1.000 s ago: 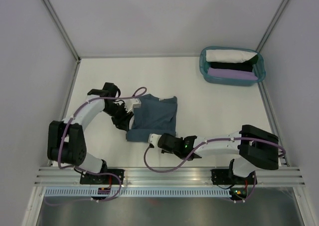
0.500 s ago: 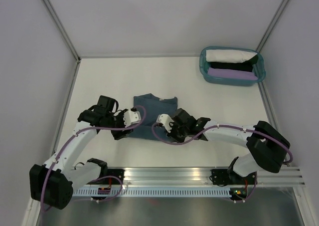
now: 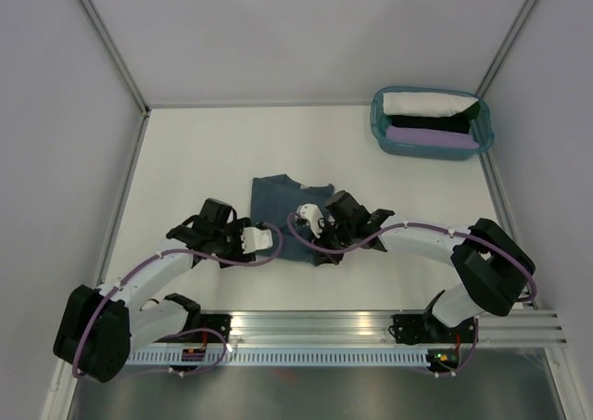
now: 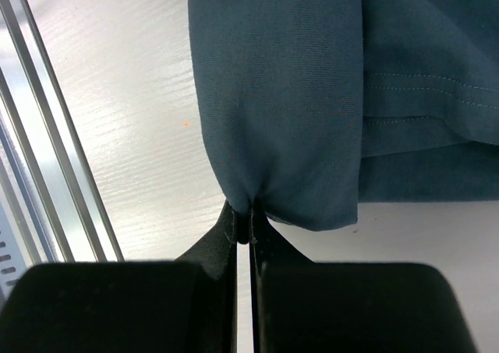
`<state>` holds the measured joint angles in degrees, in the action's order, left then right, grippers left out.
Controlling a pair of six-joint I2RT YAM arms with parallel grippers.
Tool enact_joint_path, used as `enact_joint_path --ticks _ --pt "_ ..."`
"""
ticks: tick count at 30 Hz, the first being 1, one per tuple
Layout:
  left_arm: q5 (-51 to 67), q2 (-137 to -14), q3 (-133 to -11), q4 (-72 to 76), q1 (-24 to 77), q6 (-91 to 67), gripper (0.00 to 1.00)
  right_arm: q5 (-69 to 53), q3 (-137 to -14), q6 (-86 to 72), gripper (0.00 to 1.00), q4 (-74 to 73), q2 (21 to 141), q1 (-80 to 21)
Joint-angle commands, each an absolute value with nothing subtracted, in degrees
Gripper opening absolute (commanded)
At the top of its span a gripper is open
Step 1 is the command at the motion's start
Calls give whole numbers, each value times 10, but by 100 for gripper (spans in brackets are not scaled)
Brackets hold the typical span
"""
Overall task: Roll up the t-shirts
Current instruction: Roll the tshirt
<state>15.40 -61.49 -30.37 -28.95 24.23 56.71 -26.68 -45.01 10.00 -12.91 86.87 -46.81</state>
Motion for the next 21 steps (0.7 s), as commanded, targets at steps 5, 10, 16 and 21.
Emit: enact_joint_path --ticks 5,10,16,21 --pt "156 -647 -280 -219 250 578 25 -302 -489 87 0 -137 886 -454" --pt "170 -642 -314 -320 247 586 2 -310 -484 57 0 -146 864 -454" --pt "238 -623 -381 -558 233 649 2 -409 -455 11 0 -164 839 -454" --pt "267 -659 -424 -657 200 716 2 -494 -445 31 2 -179 841 -454"
